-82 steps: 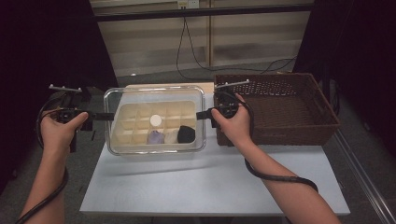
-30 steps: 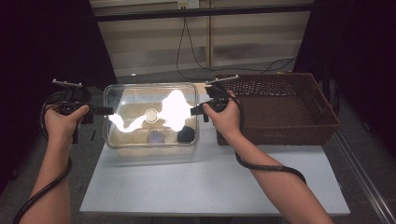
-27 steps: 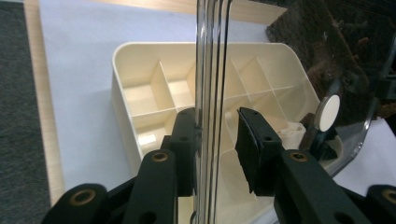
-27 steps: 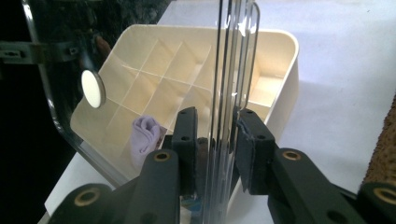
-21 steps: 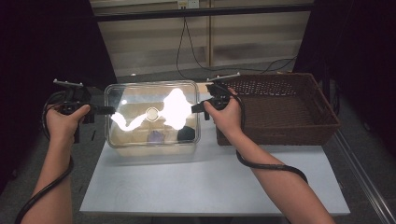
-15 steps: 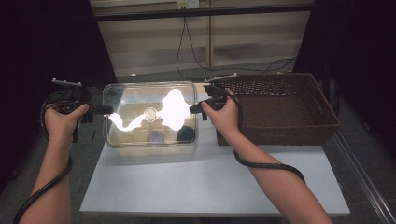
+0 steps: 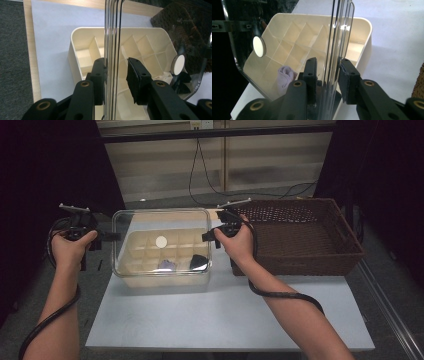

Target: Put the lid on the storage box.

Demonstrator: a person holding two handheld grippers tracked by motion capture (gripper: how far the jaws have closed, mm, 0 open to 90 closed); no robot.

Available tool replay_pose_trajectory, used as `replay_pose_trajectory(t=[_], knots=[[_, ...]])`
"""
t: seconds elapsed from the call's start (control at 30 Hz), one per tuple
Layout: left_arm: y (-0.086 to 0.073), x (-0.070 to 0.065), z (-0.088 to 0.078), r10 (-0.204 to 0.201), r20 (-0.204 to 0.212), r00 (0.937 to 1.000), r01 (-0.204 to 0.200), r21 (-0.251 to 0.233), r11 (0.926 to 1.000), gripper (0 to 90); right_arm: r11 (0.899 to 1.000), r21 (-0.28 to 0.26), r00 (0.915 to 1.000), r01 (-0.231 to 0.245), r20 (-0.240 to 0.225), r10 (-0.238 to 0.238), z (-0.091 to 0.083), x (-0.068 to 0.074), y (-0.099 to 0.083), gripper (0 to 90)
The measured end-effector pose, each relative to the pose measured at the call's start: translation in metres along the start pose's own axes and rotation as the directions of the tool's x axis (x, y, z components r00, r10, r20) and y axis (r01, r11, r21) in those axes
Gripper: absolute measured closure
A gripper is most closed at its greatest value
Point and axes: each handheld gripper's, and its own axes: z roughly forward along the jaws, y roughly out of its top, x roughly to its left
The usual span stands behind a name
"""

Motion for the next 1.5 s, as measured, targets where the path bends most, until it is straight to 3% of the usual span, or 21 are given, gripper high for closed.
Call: replay_pose_trajectory(t=[0.9, 1.1, 1.17, 1.3, 1.37, 1.5], knots=[[0.0, 0.011, 0.014, -0.018, -0.002, 0.9998, 0.018, -0.001, 0.9998, 67.3, 1.0, 0.002, 0.9996, -0.012, 0.026, 0.012, 0.011, -0.006, -0.003, 67.0], [0.0, 0.013, 0.017, -0.019, -0.035, 0.9992, 0.018, -0.036, 0.9992, 57.4, 1.0, -0.008, 0.9987, -0.014, 0.048, 0.015, 0.012, -0.008, -0.004, 64.6], [0.001, 0.013, 0.016, -0.021, -0.02, 0.9996, 0.02, -0.043, 0.9989, 58.2, 1.0, -0.014, 0.9988, -0.012, 0.047, 0.012, 0.012, -0.009, -0.004, 65.9], [0.002, 0.007, 0.013, -0.007, -0.029, 0.9995, 0.005, -0.059, 0.9983, 57.5, 1.0, -0.018, 0.9989, -0.012, 0.045, 0.013, 0.009, -0.011, -0.004, 63.7], [0.001, 0.003, 0.013, 0.015, -0.023, 0.9996, -0.016, -0.038, 0.9992, 57.6, 1.0, -0.021, 0.9992, -0.019, 0.035, 0.02, 0.006, -0.011, -0.005, 64.3], [-0.003, -0.002, 0.015, 0.02, -0.031, 0.9993, -0.021, -0.03, 0.9993, 57.6, 1.0, -0.012, 0.9992, -0.007, 0.038, 0.008, 0.005, -0.011, -0.008, 65.1]])
